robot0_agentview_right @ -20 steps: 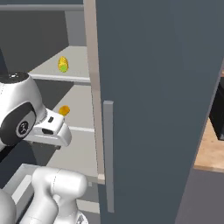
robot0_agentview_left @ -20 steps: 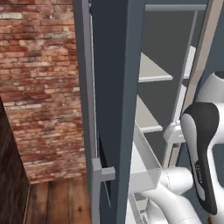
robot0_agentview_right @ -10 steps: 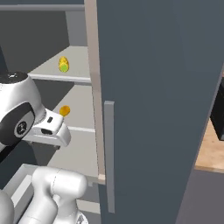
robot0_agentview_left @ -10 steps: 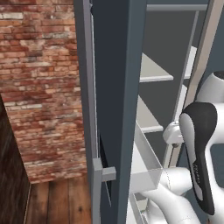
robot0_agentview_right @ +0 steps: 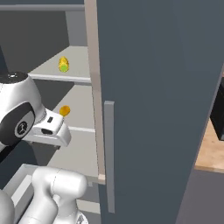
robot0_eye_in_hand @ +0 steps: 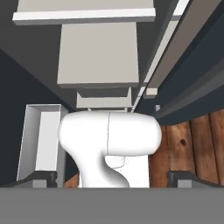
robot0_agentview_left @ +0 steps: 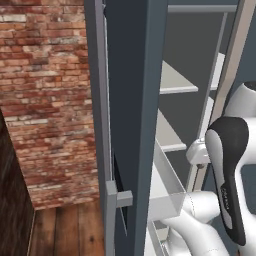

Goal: Take the mango, corn, and chicken drumstick from the freezer and place them in the bowl on the counter.

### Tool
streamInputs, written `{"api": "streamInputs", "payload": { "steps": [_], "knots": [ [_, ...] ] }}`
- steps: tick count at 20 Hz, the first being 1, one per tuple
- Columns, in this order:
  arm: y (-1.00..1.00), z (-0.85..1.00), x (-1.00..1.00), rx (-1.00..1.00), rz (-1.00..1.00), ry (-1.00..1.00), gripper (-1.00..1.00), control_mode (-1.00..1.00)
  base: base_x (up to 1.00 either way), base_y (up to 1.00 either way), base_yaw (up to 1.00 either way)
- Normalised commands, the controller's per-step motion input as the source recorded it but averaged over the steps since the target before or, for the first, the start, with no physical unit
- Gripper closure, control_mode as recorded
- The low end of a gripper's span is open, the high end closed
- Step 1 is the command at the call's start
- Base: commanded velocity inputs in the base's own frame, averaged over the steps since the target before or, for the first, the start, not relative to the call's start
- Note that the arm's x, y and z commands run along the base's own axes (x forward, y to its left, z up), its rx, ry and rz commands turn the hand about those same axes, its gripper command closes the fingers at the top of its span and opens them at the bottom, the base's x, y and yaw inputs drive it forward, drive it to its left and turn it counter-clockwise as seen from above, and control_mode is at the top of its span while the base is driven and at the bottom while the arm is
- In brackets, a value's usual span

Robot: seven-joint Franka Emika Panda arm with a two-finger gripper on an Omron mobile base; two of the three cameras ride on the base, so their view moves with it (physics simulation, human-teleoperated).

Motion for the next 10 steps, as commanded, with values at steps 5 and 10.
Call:
{"api": "streamInputs", "payload": {
  "steps": [5,10],
  "knots": [
    [0.06,-0.19,0.02,0.00,0.21,-0.14,-1.00,-1.00,0.00,0.00,0.00],
    [0.05,-0.08,0.39,0.03,0.26,-0.16,-1.00,-1.00,0.00,0.00,0.00]
  ]
}}
